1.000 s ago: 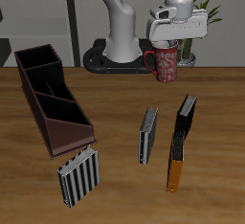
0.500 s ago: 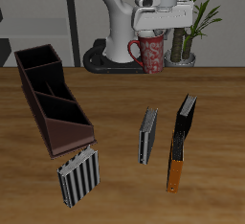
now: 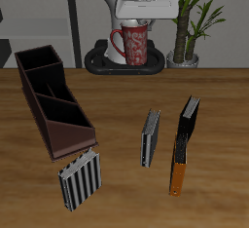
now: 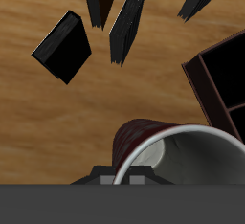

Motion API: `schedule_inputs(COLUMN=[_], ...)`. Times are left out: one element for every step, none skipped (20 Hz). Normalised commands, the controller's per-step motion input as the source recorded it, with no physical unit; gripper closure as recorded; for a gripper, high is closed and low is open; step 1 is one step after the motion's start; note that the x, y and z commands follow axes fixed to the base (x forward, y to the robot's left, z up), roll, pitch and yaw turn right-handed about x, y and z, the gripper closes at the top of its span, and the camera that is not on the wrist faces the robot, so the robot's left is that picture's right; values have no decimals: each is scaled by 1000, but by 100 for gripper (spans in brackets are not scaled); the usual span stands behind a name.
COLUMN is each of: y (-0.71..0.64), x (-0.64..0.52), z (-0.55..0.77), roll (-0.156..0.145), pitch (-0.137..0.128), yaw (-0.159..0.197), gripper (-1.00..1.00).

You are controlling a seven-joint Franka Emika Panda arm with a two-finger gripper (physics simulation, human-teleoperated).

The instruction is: Place the red mug into the right desk caddy's right compartment

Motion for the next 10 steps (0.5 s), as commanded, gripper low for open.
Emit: schedule_inputs(y=[-196, -522, -321, -366, -302, -594, 0, -969, 38, 40], x=[45, -17, -45, 114, 194, 84, 0, 115, 1, 1], z=[231, 301, 185, 153, 211, 302, 0, 531, 1, -2], roll=[6, 51, 68, 132, 25, -8, 0, 2, 0, 0], pitch=[0, 103, 39, 157, 44, -20, 0, 58, 0, 0], yaw=[-24, -89, 0, -61, -30, -51, 0, -88, 0, 0], gripper=[100, 100, 100, 100, 100, 100, 100, 100, 100, 100])
